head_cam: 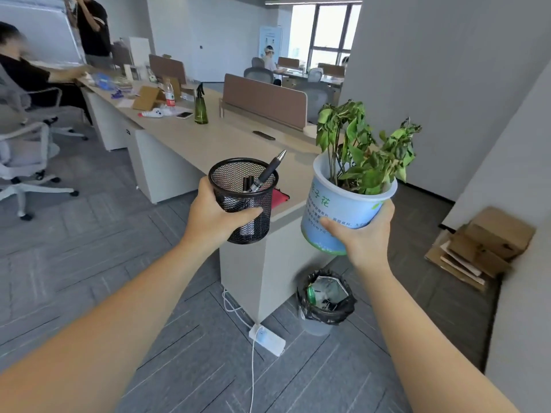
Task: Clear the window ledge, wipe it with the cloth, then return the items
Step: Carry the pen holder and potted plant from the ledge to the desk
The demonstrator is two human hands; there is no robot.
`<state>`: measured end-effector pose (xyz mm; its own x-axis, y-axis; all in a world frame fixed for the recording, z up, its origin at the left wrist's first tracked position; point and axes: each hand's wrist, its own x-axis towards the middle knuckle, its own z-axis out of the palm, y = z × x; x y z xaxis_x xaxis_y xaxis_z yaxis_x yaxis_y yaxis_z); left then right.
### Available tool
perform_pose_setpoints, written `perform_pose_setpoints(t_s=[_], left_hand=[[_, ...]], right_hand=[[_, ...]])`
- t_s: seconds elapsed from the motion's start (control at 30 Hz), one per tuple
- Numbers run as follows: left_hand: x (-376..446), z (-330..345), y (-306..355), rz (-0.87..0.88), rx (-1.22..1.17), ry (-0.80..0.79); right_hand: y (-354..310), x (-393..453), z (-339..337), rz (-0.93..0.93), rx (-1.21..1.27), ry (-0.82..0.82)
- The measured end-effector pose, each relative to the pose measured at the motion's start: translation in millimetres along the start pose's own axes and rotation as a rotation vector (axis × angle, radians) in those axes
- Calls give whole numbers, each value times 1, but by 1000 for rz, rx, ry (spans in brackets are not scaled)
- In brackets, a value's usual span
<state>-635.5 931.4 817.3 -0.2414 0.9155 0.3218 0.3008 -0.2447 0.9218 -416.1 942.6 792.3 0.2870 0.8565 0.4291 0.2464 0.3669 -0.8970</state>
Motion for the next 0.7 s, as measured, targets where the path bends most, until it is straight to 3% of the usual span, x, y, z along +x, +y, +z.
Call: perform_pose_setpoints(t_s=[0.7], left_hand=[[282,124,-107,-96,7,112]], right_hand=[[151,274,117,109,42,-80]])
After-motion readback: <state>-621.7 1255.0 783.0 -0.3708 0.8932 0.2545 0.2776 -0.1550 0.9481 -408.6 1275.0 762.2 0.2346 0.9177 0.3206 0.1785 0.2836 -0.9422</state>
